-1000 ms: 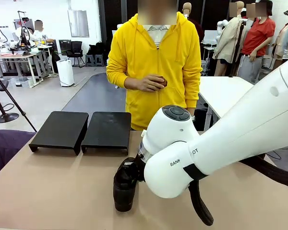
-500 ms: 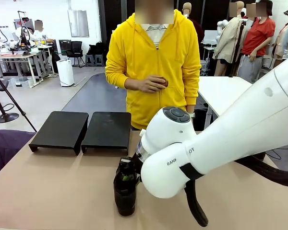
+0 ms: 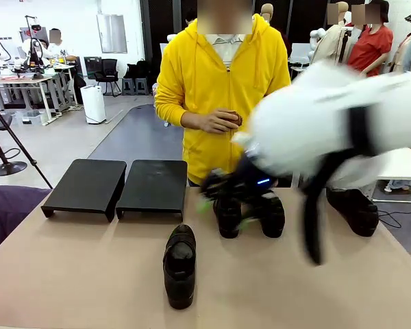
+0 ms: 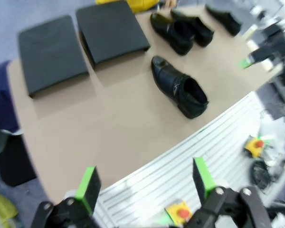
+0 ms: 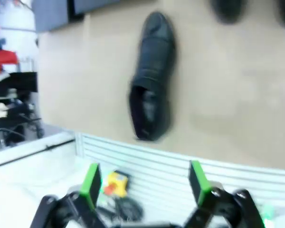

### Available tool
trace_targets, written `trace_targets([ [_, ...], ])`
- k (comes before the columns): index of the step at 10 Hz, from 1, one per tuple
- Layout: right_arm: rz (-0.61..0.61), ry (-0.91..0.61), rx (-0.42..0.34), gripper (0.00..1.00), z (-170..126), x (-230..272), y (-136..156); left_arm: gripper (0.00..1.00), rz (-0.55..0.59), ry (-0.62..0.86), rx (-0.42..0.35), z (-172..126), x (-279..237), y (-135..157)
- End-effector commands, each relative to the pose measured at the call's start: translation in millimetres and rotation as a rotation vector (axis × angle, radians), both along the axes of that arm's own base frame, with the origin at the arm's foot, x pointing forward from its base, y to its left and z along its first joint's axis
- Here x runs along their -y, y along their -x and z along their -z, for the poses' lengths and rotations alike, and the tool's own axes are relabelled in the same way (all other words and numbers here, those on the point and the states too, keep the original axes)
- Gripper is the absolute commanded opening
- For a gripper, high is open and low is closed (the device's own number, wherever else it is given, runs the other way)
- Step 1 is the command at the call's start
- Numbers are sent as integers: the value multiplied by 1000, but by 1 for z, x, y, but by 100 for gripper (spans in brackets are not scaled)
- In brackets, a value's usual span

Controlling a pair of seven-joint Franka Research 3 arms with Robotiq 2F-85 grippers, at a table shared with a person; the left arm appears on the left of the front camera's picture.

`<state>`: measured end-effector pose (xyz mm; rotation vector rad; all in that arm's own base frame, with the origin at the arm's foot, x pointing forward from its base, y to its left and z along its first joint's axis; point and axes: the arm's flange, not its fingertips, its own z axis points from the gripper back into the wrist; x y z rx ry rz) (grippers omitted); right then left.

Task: Organize the shoes by placing them on the stand.
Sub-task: Pick up one Shoe and place it in the middle of the table, then place the Shoe from the middle of the table onto the Shoes Stand.

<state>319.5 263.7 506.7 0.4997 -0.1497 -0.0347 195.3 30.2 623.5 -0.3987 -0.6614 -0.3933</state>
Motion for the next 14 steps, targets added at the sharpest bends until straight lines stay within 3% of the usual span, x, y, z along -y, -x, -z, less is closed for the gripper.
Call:
trace_targets([
  [1,-78,167,20,100,-54,155,20,100,12,4,2,0,-1,0],
  [4,-61,92,-10,100,-68,307,13,100,12,4,2,0,-1,0],
  [6,78,-9,-38,100,-67,374,29,100,12,4,2,0,-1,0],
  [7,112,-69,6,100,-67,389,42,100,12,4,2,0,-1,0],
  [8,67,23,-37,100,-62,391,36,100,12,4,2,0,-1,0],
  [14,67,23,-37,100,-62,391,36,100,12,4,2,0,-1,0],
])
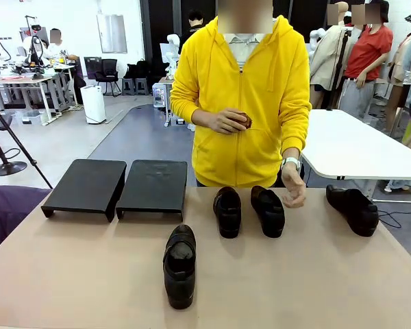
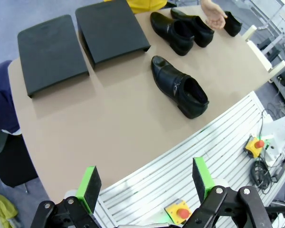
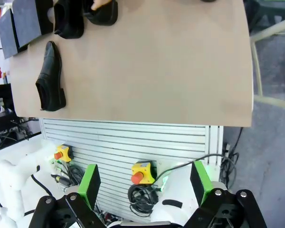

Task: Organize the shoes by placing them on the stand.
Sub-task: Place the Shoe from the middle of the table onto the Shoes Stand.

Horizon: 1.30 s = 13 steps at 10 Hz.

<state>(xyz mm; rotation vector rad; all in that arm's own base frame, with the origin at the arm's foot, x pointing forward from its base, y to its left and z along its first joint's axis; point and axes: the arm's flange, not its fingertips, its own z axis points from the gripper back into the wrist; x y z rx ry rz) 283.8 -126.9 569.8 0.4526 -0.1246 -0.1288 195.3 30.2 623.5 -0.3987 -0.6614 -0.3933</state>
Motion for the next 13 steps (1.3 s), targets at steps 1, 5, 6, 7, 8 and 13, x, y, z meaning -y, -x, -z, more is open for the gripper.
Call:
trace_targets([
  [1,-20,-16,12,100,1,1,0,100,12,4,2,0,-1,0],
  [5,-20,-16,12,100,1,1,0,100,-135,236,-71,9,-22,0],
  [6,-20,-16,12,100,1,1,0,100,-236,207,-152,2,16,-19],
  [7,-20,-16,12,100,1,1,0,100,-246,148,-212,-5,80,-38],
  [8,-20,-16,12,100,1,1,0,100,-163,51,-247,1,159,-52],
  [13,-20,-16,12,100,1,1,0,100,-37,-241,-385,109,363,-104],
])
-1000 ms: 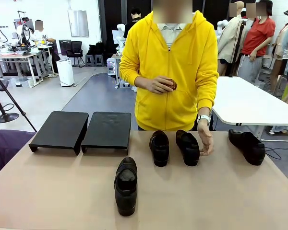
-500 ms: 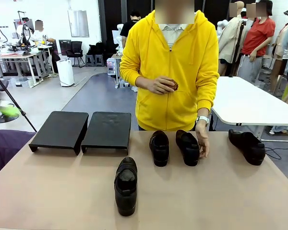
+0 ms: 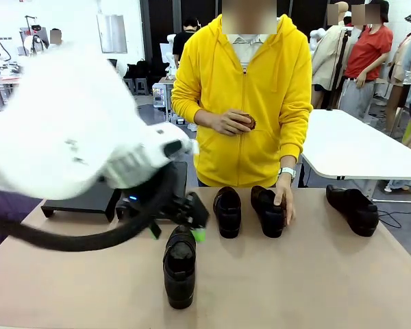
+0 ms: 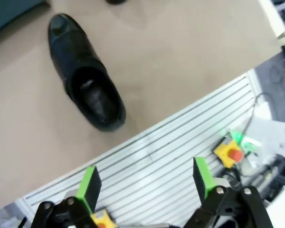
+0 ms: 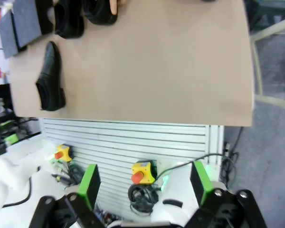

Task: Organize the shoes by placing them on the stand.
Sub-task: Place the Shoe from the middle of the table onto the Shoes Stand.

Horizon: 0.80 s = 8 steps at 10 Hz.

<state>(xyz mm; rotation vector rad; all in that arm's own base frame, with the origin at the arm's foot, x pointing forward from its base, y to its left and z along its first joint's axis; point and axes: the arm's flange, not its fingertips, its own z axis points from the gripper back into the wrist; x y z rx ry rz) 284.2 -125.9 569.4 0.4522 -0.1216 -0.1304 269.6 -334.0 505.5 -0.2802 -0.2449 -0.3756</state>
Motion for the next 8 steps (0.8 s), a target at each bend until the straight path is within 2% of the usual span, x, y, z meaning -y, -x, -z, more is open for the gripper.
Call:
trace_targets([
  [1,-21,-16,15,100,0,1,1,100,120,-23,15,-33,-5,-24],
  [2,-21,-16,15,100,0,1,1,100,0,0,0,0,0,0],
  [3,-21,-16,15,100,0,1,1,100,0,0,0,0,0,0],
  [4,-21,-16,15,100,0,1,1,100,47,-25,-12,2,10,-24],
  [5,-21,-16,15,100,0,1,1,100,-233,-55,-19,27,21,-43],
  [6,-21,-16,15,100,0,1,1,100,-398,-68,18,49,27,-60],
  [8,-21,-16,15,100,0,1,1,100,-438,-72,79,81,41,-91],
])
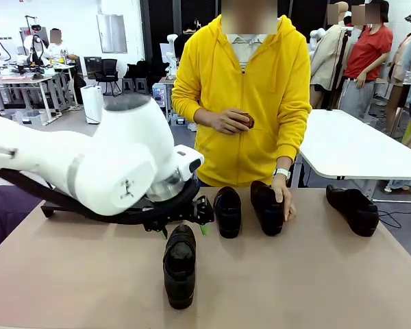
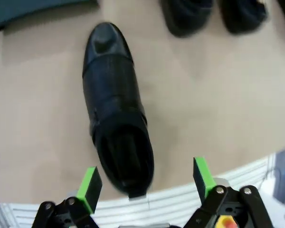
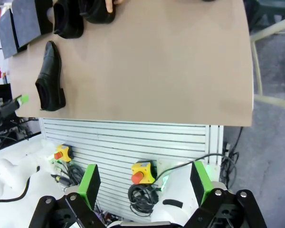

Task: Organize the shoes by placing them on the stand.
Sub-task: Place the Shoe from the middle of the table onto the Shoes Stand.

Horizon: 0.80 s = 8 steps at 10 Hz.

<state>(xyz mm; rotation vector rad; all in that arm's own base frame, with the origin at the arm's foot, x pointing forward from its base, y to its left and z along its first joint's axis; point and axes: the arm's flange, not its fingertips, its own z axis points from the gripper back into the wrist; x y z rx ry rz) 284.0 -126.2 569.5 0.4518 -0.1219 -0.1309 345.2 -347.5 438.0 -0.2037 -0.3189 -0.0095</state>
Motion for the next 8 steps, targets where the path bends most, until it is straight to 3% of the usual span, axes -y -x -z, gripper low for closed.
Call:
trace_targets([
  [1,-21,-17,15,100,0,1,0,100,-70,-76,67,25,31,-29],
  [5,-21,-17,15,100,0,1,0,100,-136,-54,18,60,41,-59],
  [8,-21,-17,15,100,0,1,0,100,-91,-87,-137,76,52,-62],
])
